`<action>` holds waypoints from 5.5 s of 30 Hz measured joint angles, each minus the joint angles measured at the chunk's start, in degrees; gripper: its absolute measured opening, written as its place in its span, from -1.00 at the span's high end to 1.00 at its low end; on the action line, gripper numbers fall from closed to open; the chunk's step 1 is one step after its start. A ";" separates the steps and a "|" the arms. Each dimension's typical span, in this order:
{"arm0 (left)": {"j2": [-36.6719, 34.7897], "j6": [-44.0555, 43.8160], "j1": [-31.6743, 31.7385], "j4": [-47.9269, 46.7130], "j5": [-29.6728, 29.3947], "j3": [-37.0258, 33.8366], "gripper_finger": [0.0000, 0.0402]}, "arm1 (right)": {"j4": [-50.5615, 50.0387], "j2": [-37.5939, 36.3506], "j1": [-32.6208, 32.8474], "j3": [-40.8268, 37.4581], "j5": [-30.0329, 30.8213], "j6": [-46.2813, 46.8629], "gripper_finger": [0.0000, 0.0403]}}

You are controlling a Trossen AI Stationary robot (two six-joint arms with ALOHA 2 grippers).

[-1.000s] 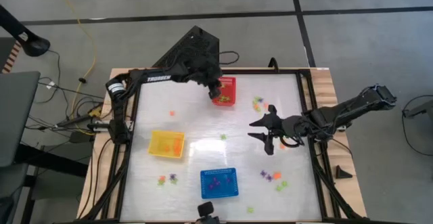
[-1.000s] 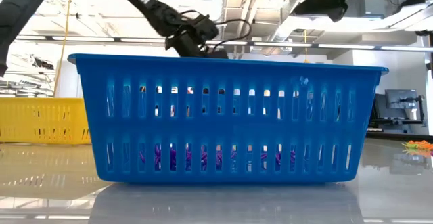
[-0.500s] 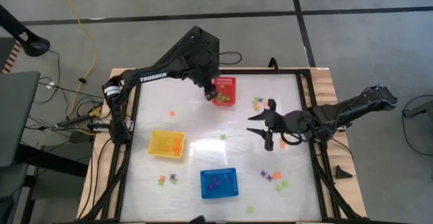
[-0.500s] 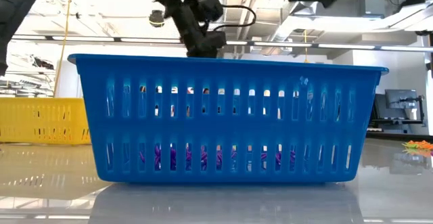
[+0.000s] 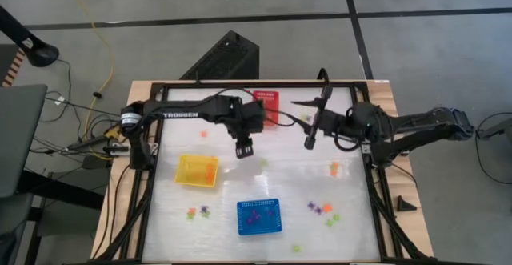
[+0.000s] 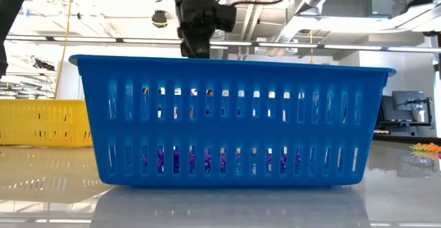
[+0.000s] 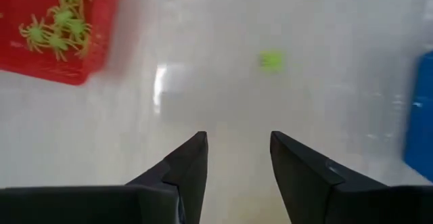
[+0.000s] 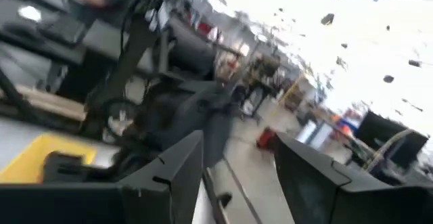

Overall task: Sort Halloween decoration
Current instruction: Put the orange spider toy into the yellow basket

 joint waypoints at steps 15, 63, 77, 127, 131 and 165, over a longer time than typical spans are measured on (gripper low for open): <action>-5.29 -9.96 -7.56 -8.26 -10.70 0.07 0.27 | 25.74 13.97 -10.58 0.00 -25.79 1.36 -0.05; -38.38 -24.82 -43.20 51.00 3.50 -65.56 0.38 | -7.42 2.15 8.26 -0.02 -16.70 30.54 -0.05; -38.23 -28.84 -51.23 42.29 -6.41 -65.50 0.39 | -8.89 2.16 15.84 -0.02 -16.71 31.72 -0.05; -33.69 -25.00 -52.00 37.55 -9.60 -56.47 1.00 | -22.95 16.04 -5.25 -0.04 -0.70 33.16 -0.05; -34.24 -23.99 -50.80 32.40 -10.89 -53.94 1.00 | -22.74 15.57 -5.25 -0.04 -0.72 33.15 -0.05; -38.79 -13.82 -32.02 9.73 -23.90 -47.58 0.91 | -21.95 15.16 -5.12 -0.04 -0.86 32.88 -0.05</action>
